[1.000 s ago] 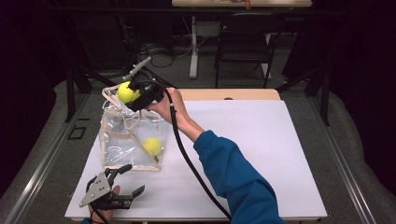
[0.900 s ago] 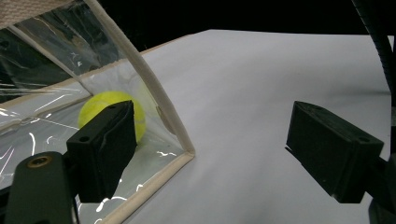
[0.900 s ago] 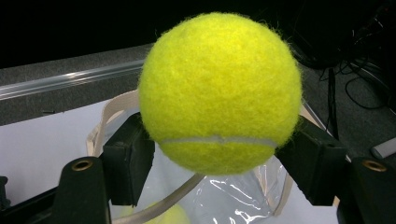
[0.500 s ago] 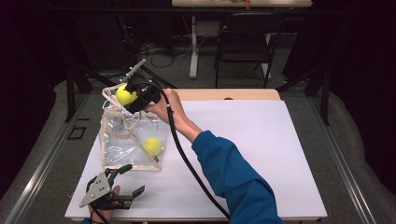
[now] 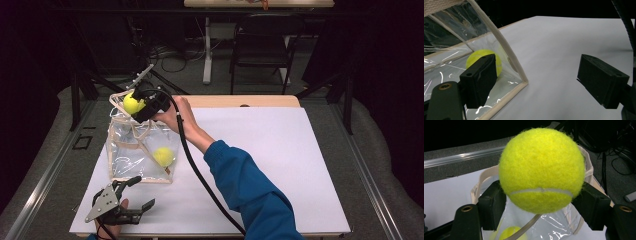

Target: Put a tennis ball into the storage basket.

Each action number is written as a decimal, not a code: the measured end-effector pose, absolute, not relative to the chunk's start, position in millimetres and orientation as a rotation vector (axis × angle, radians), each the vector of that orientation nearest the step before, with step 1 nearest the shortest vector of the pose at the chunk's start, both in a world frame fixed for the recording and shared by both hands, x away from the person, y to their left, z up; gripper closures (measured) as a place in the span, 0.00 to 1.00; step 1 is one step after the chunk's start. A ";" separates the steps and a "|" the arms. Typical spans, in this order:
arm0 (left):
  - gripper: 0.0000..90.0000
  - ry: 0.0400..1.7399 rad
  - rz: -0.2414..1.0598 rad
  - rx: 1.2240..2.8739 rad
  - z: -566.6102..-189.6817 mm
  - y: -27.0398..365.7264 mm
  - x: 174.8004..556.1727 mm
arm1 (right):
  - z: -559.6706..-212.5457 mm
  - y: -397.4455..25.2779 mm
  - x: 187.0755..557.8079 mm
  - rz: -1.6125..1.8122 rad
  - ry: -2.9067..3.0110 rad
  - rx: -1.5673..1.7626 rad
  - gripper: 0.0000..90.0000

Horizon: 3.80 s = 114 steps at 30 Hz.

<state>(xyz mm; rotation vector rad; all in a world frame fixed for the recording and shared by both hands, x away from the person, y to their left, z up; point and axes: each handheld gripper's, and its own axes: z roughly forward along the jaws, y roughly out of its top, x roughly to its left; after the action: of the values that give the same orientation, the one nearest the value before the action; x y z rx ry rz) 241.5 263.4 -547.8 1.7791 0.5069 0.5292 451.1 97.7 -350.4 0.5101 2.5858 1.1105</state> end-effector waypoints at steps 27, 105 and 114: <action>0.18 0.506 0.528 1.788 -547.7 262.3 241.9 | -349.2 35.5 441.0 1.210 2.562 0.552 0.16; 0.18 0.507 0.519 1.795 -548.7 261.3 242.9 | -430.9 -144.8 368.7 1.078 2.590 0.735 0.00; 0.18 0.509 0.521 1.797 -548.7 261.4 242.9 | -439.8 -165.8 356.9 1.061 2.577 0.747 0.00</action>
<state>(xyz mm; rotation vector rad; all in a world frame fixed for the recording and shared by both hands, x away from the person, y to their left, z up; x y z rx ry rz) 242.9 261.4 -548.7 1.7975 0.5092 0.5209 356.9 -165.8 -439.8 0.7474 2.5765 1.0613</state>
